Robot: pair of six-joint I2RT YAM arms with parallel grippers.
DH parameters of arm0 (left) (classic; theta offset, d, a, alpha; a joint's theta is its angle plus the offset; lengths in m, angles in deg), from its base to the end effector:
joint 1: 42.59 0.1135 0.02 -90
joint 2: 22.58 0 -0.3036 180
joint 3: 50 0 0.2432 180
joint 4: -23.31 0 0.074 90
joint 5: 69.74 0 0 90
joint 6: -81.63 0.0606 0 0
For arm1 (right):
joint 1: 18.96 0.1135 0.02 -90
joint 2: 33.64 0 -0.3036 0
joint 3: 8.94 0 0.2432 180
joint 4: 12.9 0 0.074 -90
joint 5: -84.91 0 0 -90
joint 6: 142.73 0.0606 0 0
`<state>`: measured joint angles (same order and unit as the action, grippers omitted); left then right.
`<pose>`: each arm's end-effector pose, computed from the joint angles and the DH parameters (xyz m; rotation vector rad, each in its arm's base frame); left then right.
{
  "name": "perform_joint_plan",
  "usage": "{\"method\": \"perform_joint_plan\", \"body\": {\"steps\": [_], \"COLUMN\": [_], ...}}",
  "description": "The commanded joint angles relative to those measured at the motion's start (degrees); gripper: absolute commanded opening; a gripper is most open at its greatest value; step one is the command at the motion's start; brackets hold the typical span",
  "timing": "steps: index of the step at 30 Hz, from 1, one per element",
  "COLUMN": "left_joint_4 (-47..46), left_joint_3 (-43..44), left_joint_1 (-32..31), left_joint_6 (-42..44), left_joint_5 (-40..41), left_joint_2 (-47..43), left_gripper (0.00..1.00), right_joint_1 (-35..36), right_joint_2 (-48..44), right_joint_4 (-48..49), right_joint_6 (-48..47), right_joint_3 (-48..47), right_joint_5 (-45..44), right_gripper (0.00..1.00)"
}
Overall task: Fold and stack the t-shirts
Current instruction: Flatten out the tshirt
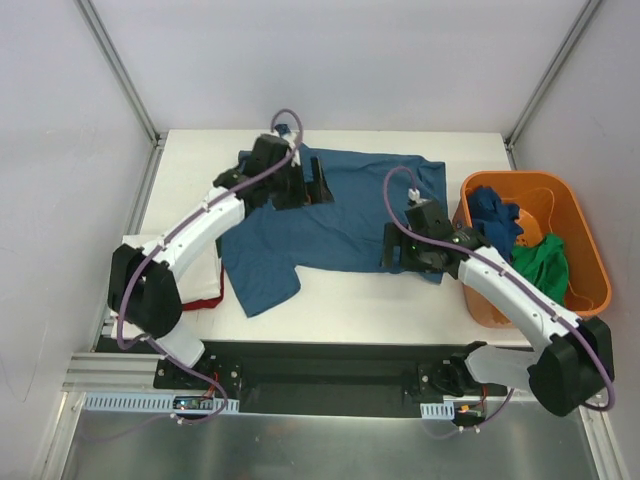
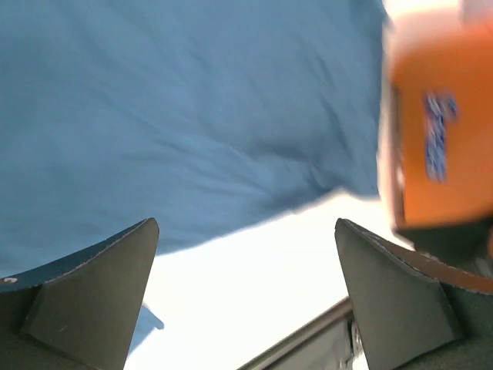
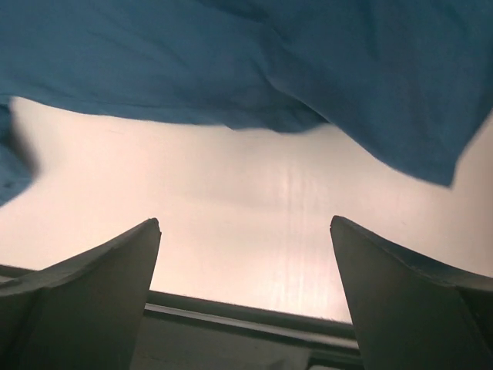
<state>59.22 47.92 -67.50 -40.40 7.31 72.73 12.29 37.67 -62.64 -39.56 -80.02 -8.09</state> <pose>0.3591 -0.1817 0.3538 -0.0022 2.2505 -0.8019 0.2175 0.1282 0.2971 -0.3636 2.4345 0.2793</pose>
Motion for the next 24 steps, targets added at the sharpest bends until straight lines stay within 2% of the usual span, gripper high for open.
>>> {"method": "perform_joint_plan", "body": {"steps": [1, 4, 7, 10, 14, 18, 24], "left_joint_4": [-4.2, -6.9, -7.7, -7.8, -9.2, -9.8, -9.7], "left_joint_3": [-9.7, -11.6, -8.7, -5.7, -6.3, -10.8, -23.3], "left_joint_1": [-7.1, -11.7, -14.2, -15.6, -17.5, -17.7, -15.3], "left_joint_6": [-1.7, -2.9, -4.3, -5.8, -7.3, -7.2, -7.6], "left_joint_5": [1.2, 1.3, 0.1, -2.2, -2.3, 0.8, 7.7], "left_joint_2": [-1.4, 2.0, 8.0, 13.0, 15.8, 16.4, 9.6], "left_gripper": [0.99, 0.99, 0.99, 0.99, 0.99, 0.99, 0.99], "right_joint_1": [-1.4, -2.9, -5.0, -7.0, -8.4, -9.3, -9.5], "right_joint_2": [-6.8, -13.2, -17.0, -19.4, -20.1, -19.2, -18.7], "right_joint_4": [-3.5, -4.2, -5.0, -5.3, -5.9, -5.8, -4.3], "right_joint_6": [5.4, 6.3, 6.8, 6.3, 5.9, 6.3, 5.7], "right_joint_3": [7.5, 11.8, 14.8, 16.3, 16.5, 16.6, 18.4], "right_joint_5": [-7.9, -9.9, -10.3, -10.0, -10.7, -11.0, -9.0], "right_gripper": [0.96, 0.97, 0.96, 0.96, 0.96, 0.96, 0.97]}}
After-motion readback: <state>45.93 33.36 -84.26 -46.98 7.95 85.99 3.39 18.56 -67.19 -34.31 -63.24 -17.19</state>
